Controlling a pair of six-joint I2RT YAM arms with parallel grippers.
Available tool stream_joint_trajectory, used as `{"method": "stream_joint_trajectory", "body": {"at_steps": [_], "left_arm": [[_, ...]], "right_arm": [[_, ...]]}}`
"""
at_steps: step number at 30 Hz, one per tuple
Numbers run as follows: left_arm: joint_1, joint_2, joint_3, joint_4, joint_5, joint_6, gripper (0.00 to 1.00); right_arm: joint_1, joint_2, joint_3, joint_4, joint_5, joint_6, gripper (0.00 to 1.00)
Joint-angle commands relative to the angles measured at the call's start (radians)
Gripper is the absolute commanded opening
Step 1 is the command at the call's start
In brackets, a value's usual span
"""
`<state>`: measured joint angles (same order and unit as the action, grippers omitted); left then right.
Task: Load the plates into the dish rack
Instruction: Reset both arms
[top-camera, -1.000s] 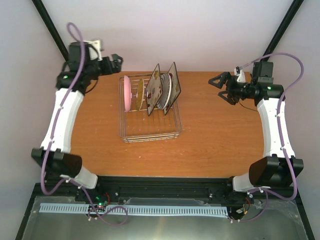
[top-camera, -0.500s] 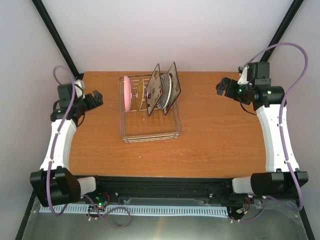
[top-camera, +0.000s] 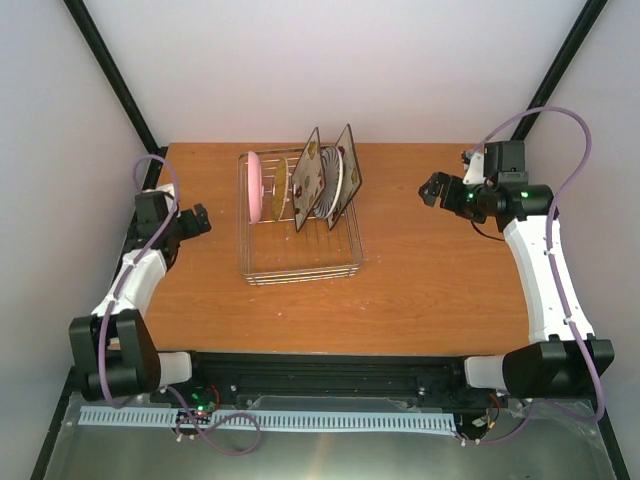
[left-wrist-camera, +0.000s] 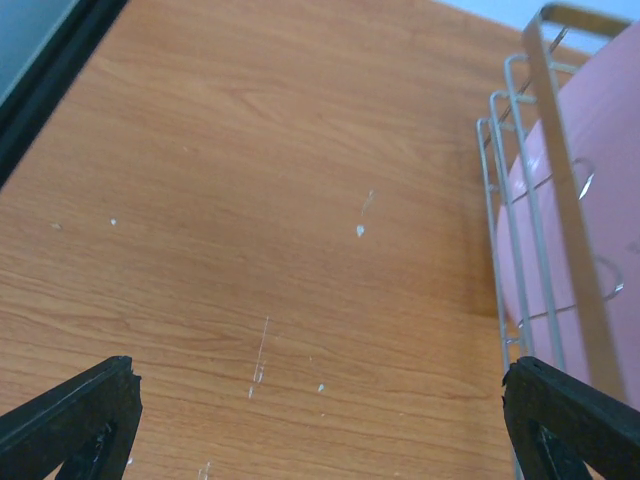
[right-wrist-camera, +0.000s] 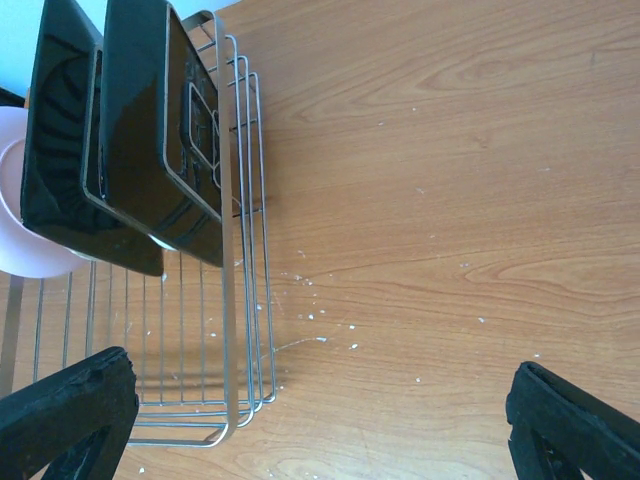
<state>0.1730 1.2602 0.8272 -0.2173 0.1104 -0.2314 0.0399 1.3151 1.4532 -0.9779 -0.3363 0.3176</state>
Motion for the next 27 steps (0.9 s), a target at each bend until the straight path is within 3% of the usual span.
{"method": "stream_joint_trajectory", "body": {"at_steps": [1, 6, 8, 11, 13, 20, 25, 27], "left_arm": [[0.005, 0.078, 0.026, 0.115, -0.004, 0.059, 1.00], [0.005, 0.176, 0.127, 0.045, -0.370, -0.083, 1.00], [0.004, 0.154, 0.118, 0.086, -0.434, -0.109, 1.00], [0.005, 0.118, 0.076, 0.181, -0.396, -0.085, 1.00], [0.005, 0.104, 0.022, 0.285, -0.292, -0.020, 1.00], [0.005, 0.231, -0.048, 0.418, -0.168, -0.051, 1.00], [0.005, 0.305, -0.093, 0.511, -0.297, -0.064, 1.00], [0.005, 0.340, -0.095, 0.547, -0.259, -0.025, 1.00]], "right_arm": [[0.001, -0.013, -0.012, 0.035, 0.021, -0.028, 1.00], [0.000, -0.028, -0.040, 0.048, -0.007, -0.025, 1.00], [0.000, -0.034, -0.054, 0.044, -0.006, -0.027, 1.00], [0.001, -0.045, -0.077, 0.040, -0.025, -0.024, 1.00], [0.002, -0.048, -0.089, 0.036, -0.040, -0.017, 1.00], [0.002, -0.030, -0.090, 0.043, -0.057, -0.004, 1.00], [0.002, -0.020, -0.077, 0.040, -0.075, 0.000, 1.00], [0.001, -0.026, -0.083, 0.036, -0.069, -0.002, 1.00]]}}
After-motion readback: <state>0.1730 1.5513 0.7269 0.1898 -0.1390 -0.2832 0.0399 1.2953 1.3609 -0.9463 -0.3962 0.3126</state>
